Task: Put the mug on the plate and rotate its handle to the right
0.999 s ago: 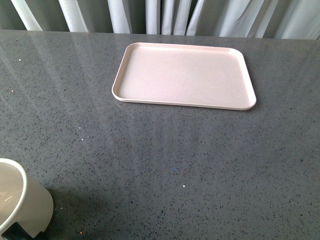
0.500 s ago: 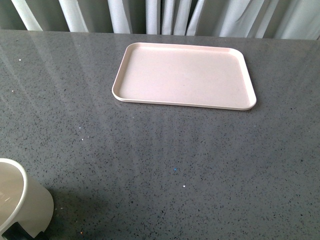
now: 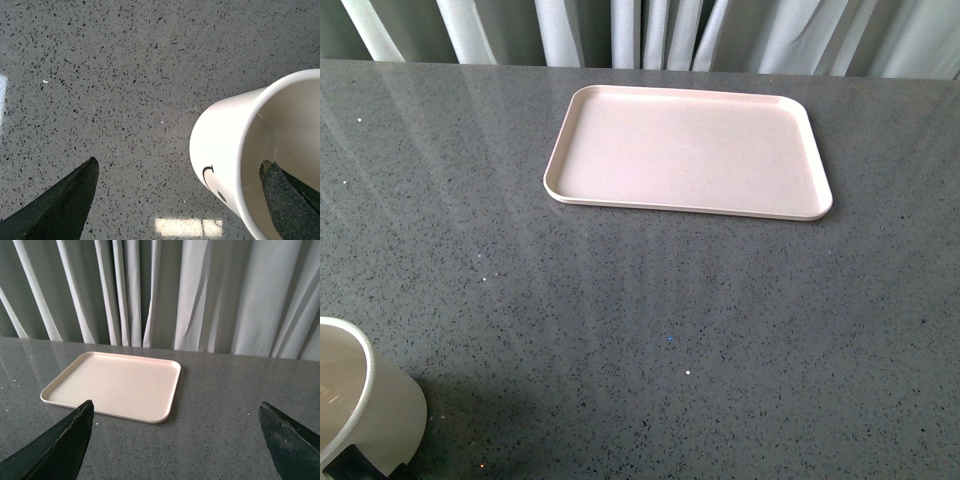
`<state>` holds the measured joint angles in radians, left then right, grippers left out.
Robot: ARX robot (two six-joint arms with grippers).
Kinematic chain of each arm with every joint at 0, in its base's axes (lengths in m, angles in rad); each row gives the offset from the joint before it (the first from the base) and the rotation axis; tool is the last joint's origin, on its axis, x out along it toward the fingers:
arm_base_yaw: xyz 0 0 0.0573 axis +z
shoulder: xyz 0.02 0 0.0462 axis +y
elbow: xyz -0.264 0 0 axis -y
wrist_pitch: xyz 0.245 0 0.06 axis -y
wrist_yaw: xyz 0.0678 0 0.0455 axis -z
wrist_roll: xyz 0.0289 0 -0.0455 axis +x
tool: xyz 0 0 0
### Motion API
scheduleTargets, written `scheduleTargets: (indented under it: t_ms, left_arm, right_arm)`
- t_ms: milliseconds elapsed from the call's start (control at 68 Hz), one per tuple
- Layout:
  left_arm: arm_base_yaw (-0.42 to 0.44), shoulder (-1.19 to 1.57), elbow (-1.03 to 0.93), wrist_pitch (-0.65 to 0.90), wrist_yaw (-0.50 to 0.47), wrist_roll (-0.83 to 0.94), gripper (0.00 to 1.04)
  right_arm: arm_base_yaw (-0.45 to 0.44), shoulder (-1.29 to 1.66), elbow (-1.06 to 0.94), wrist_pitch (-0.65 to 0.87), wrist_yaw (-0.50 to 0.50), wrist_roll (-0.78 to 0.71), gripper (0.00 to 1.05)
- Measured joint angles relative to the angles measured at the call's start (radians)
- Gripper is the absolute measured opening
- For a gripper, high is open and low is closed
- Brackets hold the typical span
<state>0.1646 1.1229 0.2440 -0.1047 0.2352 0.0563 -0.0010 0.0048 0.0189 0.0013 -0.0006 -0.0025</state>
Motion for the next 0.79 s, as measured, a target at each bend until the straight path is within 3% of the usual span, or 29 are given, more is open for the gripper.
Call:
scheduleTargets:
  t_ms: [176, 220, 426, 632, 691, 794]
  left_arm:
    - [-0.032, 0.037, 0.001, 0.022, -0.01, -0.001, 0.95]
    - [-0.042, 0.051, 0.004, 0.028, -0.016, -0.002, 0.91]
    - [-0.11, 0.138, 0.046, 0.052, -0.055, -0.017, 0.45]
    - [-0.142, 0.154, 0.063, 0.042, -0.075, -0.034, 0.16]
    - [-0.155, 0.147, 0.074, 0.016, -0.084, -0.044, 0.03]
    - [-0.188, 0.097, 0.104, -0.06, -0.098, -0.078, 0.02]
  right_arm:
    - [0.0, 0.0, 0.0, 0.0, 0.0, 0.0, 0.96]
    - [0.0, 0.0, 0.0, 0.0, 0.0, 0.0, 0.96]
    - [0.0, 0.0, 0.0, 0.0, 0.0, 0.0, 0.96]
    - [0.0, 0.0, 0.0, 0.0, 0.0, 0.0, 0.96]
    - [0.0, 0.0, 0.0, 0.0, 0.0, 0.0, 0.96]
    - [0.0, 0.0, 0.0, 0.0, 0.0, 0.0, 0.96]
